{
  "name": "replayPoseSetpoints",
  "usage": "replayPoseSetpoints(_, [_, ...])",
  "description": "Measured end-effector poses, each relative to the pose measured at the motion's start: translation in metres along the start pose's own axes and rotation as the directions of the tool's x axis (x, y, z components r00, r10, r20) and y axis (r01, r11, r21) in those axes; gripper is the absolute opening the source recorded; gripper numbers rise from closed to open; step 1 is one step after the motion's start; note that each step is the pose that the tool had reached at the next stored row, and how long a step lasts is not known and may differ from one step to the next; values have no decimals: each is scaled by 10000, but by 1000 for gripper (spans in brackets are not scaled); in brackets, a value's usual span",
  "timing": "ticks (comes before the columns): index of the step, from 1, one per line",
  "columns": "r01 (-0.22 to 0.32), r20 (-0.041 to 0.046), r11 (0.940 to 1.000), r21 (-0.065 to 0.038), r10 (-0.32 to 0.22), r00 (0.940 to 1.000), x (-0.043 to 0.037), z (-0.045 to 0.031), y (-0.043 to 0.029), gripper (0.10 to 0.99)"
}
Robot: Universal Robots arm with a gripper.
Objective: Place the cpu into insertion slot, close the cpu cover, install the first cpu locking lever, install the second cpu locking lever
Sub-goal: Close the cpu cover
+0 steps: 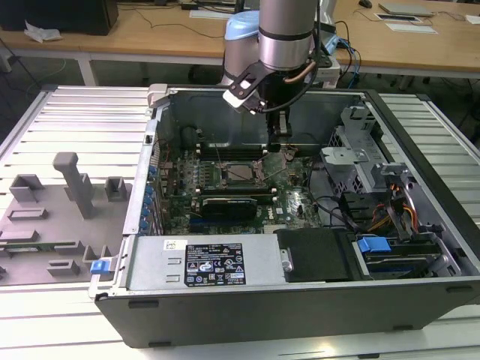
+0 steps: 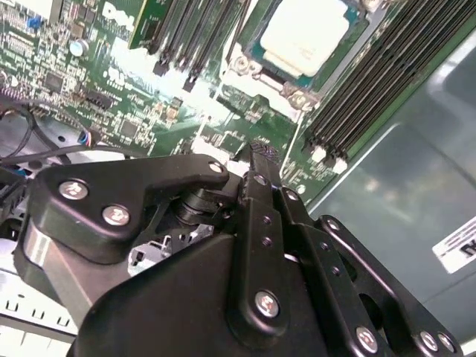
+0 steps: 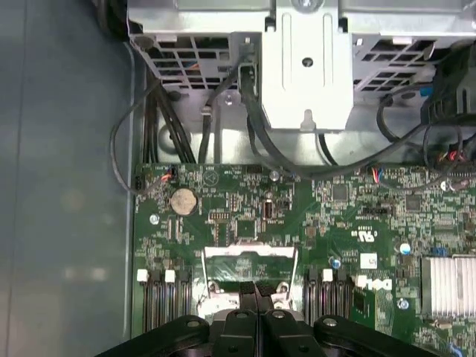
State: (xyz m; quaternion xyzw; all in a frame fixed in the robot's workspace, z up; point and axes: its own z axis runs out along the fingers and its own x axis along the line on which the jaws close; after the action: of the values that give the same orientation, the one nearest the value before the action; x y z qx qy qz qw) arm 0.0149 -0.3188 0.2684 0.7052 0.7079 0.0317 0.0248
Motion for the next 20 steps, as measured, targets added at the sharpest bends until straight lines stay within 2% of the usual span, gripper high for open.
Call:
replayPoseSetpoints(6, [0,-2,10000,0,0,10000,-1,17,204,106])
replayPoseSetpoints(7, [1,-2,10000,0,-1,10000,-1,21,252,106])
replayPoseSetpoints(8, [1,-1,10000,0,-1,10000,-1,27,332,106])
replayPoseSetpoints(10, [-1,-2,10000,1,1,10000,-2,33,403,106])
replayPoseSetpoints(11, [1,-4,10000,1,-1,10000,-1,36,423,106])
replayPoseSetpoints(14, [-1,0,10000,1,1,10000,-2,35,424,106])
replayPoseSetpoints(20, [1,0,10000,0,-1,10000,-3,168,414,106])
